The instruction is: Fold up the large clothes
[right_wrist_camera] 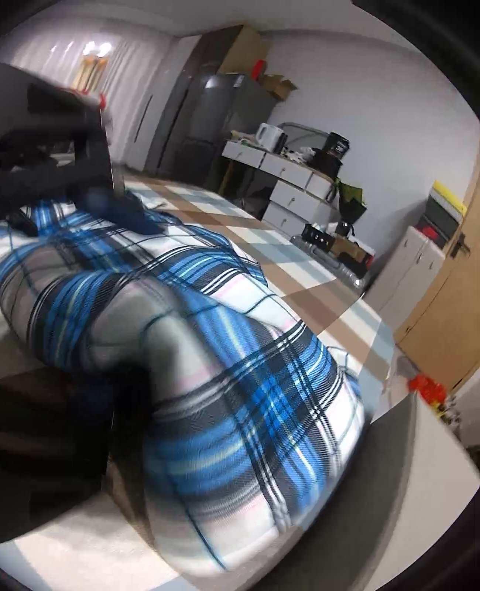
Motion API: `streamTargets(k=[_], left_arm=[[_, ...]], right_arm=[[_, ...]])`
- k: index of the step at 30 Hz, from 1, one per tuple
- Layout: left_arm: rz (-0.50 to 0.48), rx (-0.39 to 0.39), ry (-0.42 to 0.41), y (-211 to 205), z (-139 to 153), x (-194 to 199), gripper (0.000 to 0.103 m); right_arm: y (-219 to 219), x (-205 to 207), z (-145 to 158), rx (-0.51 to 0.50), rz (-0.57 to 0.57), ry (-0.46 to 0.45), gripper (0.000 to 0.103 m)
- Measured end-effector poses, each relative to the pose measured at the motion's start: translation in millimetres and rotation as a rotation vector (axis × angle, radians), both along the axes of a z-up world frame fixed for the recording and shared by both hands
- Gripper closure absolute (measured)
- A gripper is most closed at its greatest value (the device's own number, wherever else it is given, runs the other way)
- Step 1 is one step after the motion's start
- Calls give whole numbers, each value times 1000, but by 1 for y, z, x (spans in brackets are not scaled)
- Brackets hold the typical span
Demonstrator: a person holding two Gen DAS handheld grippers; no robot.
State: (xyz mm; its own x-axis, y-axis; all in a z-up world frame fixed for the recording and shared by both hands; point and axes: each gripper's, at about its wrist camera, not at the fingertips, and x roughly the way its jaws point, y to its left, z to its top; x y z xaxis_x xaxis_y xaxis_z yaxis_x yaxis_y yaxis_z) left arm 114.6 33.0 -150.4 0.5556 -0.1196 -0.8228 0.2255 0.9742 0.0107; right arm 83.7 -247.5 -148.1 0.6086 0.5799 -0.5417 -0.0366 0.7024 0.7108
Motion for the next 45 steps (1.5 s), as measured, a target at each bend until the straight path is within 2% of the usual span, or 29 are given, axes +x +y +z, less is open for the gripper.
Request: streamTargets(k=[1,4,8,12,16,20,23,26,29,31,33,35,38,41,44,45], left_arm=[[-1,-5,2,0,0,1,16],[-9,-4,5,-2,-1,2,16],[-56,17,-16,-7,-2,-2,16],[-134,17,-7,-23,-1,-9,16],[-259,-1,-7,-56,1,-19,16],[-431,3,-42,-110,3,-35,16],[-580,-53,-66,-141,6,-45,16],[-660,-109,-18,-138,16,-52,17],[-655,-231,44,-88,32,-61,17],[-601,-287,15,-36,45,-70,17],[-497,-360,25,18,51,-74,17],[-399,-404,35,59,52,-76,17],[-223,-400,45,118,43,-80,17],[-112,-481,70,157,33,-78,17],[-109,-589,135,171,18,-77,17],[-113,-576,164,168,11,-75,17]], right_arm=[[0,-3,2,-25,8,-16,82],[0,-14,10,-61,27,-72,88],[6,-37,29,-171,29,-139,90],[1,-64,47,-229,21,-166,90],[-10,-104,76,-337,9,-250,90],[-11,-138,108,-499,19,-323,90],[2,-155,132,-604,59,-370,90],[30,-160,144,-685,125,-406,90],[67,-170,152,-728,197,-487,96],[94,-175,152,-735,252,-514,97],[128,-179,138,-717,350,-532,99],[159,-175,116,-702,419,-507,100],[203,-166,83,-681,482,-446,100],[232,-157,71,-635,506,-428,101],[243,-151,74,-564,514,-424,101],[245,-149,74,-556,515,-416,101]])
